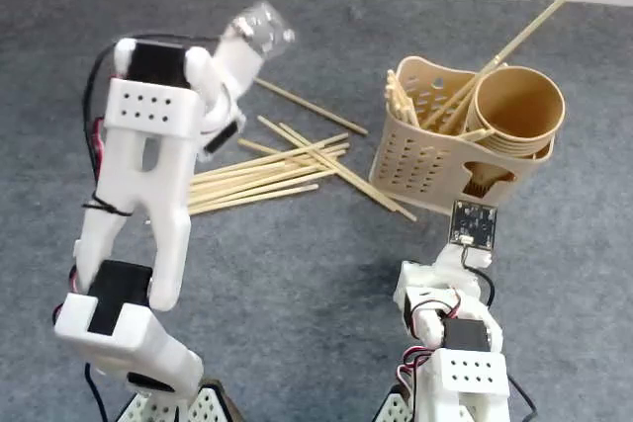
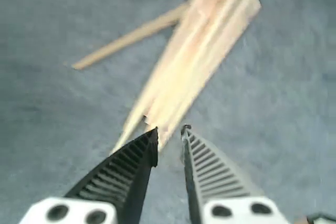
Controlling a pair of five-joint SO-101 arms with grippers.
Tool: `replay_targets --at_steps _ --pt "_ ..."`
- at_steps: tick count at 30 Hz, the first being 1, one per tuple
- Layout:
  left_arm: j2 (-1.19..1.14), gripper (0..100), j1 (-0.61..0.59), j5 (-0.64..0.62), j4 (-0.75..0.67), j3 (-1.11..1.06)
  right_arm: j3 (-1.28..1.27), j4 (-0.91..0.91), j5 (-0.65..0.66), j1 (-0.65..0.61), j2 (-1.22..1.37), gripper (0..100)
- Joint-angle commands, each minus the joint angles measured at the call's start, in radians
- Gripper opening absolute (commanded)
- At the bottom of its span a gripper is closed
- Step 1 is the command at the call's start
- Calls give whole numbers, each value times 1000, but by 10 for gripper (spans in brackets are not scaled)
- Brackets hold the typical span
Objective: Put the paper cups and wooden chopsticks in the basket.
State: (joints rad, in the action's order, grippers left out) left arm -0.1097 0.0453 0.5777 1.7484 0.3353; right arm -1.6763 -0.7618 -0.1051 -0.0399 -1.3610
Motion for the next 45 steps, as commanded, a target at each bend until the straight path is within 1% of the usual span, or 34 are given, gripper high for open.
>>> replay_targets --at_steps 1,8,16,19,22,24,26,32,35,45 --pt "31 146 -10 71 -43 -120 -94 19 -8 -5 -12 6" --pt "31 155 -8 75 -232 -335 -94 19 -8 -5 -12 6" --pt "28 156 -7 75 -442 -518 -94 19 -8 -5 -12 6" --pt "-8 158 -7 71 -497 -552 -94 19 -8 -5 -12 6" --pt "-122 154 -12 68 -502 -503 -94 19 -8 -5 -12 6" --pt "-199 152 -21 37 -502 -450 -94 19 -8 -5 -12 6" --pt "-265 130 -31 25 -500 -406 -94 19 -8 -5 -12 6" --pt "-325 61 -8 25 -499 -381 -94 19 -8 -5 -12 6" --pt "-323 5 10 25 -439 -366 -94 19 -8 -5 -12 6" --pt "-321 6 91 21 -183 -252 -94 19 -8 -5 -12 6"
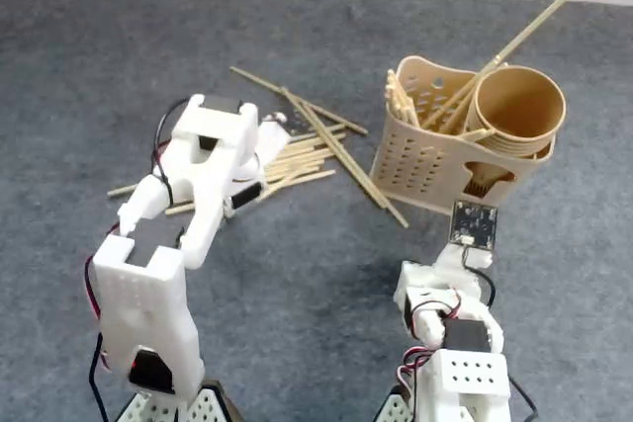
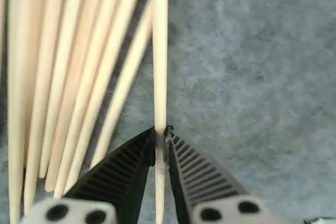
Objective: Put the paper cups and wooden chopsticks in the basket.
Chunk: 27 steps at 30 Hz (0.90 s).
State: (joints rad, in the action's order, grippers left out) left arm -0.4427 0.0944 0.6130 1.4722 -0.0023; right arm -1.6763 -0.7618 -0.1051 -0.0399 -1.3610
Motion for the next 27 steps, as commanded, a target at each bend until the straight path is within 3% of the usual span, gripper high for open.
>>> replay_targets --at_steps 1,5,12,17,27 --pt "12 6 44 -14 117 101 -94 19 -8 -5 -12 6" --pt "62 6 42 -14 190 131 -94 19 -8 -5 -12 6" --pt "346 6 42 -21 261 130 -94 19 -8 -5 -12 6" --pt "536 6 45 -172 253 139 -94 19 -8 -5 -12 6" --pt "760 6 205 -393 52 153 -94 19 -8 -5 -12 6"
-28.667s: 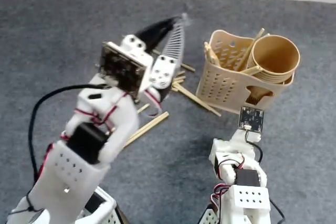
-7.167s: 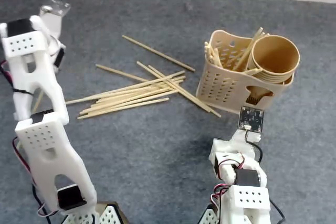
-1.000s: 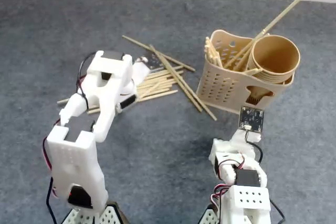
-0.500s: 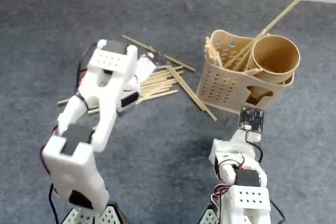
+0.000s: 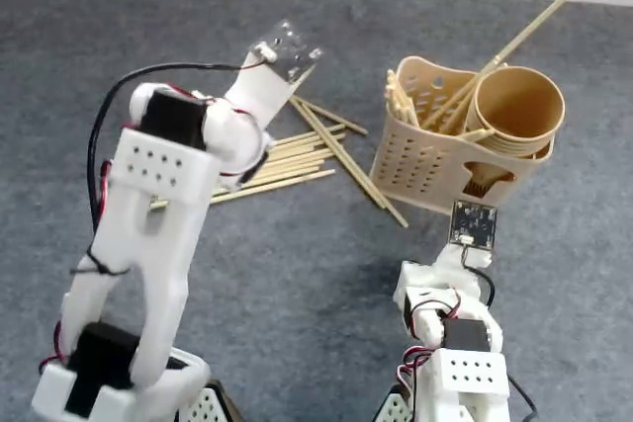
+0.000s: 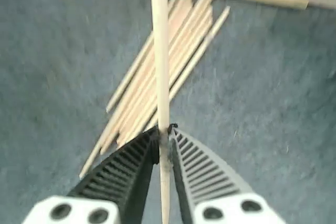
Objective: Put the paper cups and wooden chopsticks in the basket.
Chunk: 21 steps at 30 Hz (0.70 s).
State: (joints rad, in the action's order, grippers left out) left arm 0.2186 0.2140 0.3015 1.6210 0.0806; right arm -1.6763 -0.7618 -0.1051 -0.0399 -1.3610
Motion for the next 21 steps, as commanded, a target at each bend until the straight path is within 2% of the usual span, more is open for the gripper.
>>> replay_targets --at_steps 1,7,13,21 --pt "111 6 105 -104 -127 81 -94 19 -8 -5 -12 6" --pt "125 6 219 -219 -367 183 -94 19 -8 -5 -12 6" --pt "124 6 320 -305 -677 205 -94 19 -8 -5 -12 6" --pt "122 7 447 -316 -936 202 -94 19 -8 -5 -12 6"
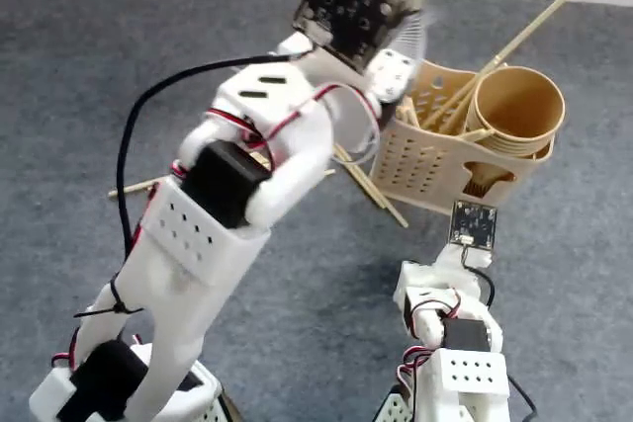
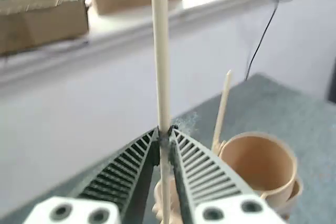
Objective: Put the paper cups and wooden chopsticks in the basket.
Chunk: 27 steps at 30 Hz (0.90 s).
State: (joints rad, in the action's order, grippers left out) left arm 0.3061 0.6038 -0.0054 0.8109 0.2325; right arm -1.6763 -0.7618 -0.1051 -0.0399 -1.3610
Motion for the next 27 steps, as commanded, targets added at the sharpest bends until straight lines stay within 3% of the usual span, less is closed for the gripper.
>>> replay_targets --at_steps 1,7,11,16,20,27 --pt "33 7 67 -9 -149 48 -94 19 -8 -5 -12 6" --pt "-22 7 84 -15 -347 -67 -94 19 -8 -5 -12 6" --pt "-59 7 53 -118 -502 -166 -94 19 -8 -5 -12 6" --pt "-131 11 30 -126 -623 -242 -94 19 -8 -5 -12 6" --pt "-159 56 28 -124 -614 -257 -94 19 -8 -5 -12 6" --pt "-159 108 19 -123 -330 -150 -94 19 -8 -5 -12 6"
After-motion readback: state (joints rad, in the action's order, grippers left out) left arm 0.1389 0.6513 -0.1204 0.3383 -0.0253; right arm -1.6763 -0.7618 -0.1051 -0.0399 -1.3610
